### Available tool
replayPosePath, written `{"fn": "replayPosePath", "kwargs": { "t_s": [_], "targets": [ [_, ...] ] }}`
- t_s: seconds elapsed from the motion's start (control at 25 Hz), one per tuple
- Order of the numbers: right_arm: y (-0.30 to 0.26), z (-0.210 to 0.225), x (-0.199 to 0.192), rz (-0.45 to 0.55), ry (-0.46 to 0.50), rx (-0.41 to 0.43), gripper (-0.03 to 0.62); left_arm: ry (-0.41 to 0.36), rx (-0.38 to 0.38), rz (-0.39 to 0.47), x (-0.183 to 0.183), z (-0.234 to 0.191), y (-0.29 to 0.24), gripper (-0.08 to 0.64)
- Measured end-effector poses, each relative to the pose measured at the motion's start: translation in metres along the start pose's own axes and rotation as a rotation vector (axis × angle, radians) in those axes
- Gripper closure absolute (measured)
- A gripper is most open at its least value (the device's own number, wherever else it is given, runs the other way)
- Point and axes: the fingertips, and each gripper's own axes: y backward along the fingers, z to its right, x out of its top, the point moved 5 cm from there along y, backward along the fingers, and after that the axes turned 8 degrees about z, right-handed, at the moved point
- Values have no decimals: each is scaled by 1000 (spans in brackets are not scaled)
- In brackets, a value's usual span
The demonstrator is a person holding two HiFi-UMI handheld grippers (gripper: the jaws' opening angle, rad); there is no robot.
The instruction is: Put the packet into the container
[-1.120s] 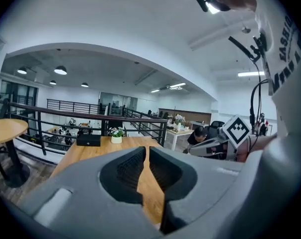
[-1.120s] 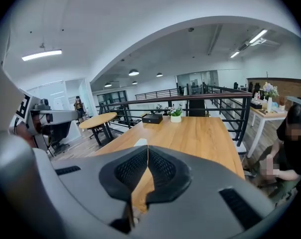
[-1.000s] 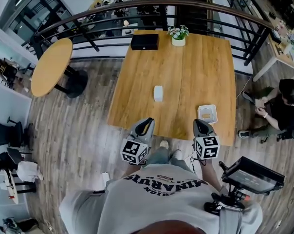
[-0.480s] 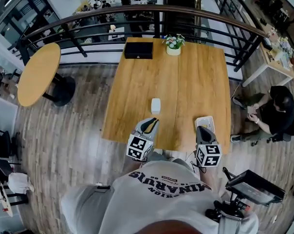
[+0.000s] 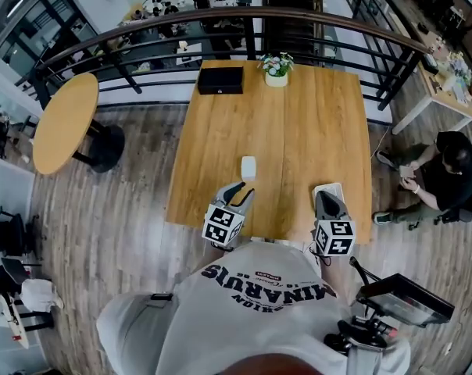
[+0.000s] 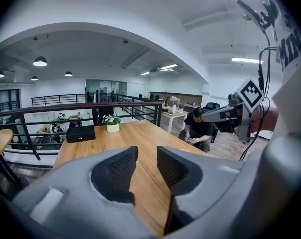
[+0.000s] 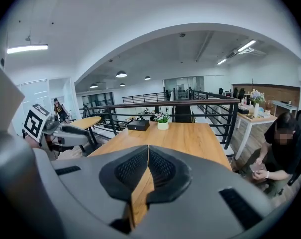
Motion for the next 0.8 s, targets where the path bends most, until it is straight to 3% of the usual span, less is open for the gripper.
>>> {"fn": "replayPosePath", "kwargs": {
  "t_s": [0.2,0.28,0.4,0.6,0.8],
  "targets": [
    [6,12,-3,7,-16,0,581,-106,-47,-117,-8,-5,-25,304],
    [12,15,-8,-1,-19,-6,581,-220,-62,-192,-8,-10,-36,200],
    [21,24,-18,-8,-39,-30,581,-403,-90,-281,-3,-19,-53,122],
    [36,38,-28,3,-82,-79,581,-595,-183,-461,-5,-40,-83,-31],
    [44,47,-40,13,-106,-115,581,-713,-243,-595,-22,-69,-120,-34]
  ]
}}
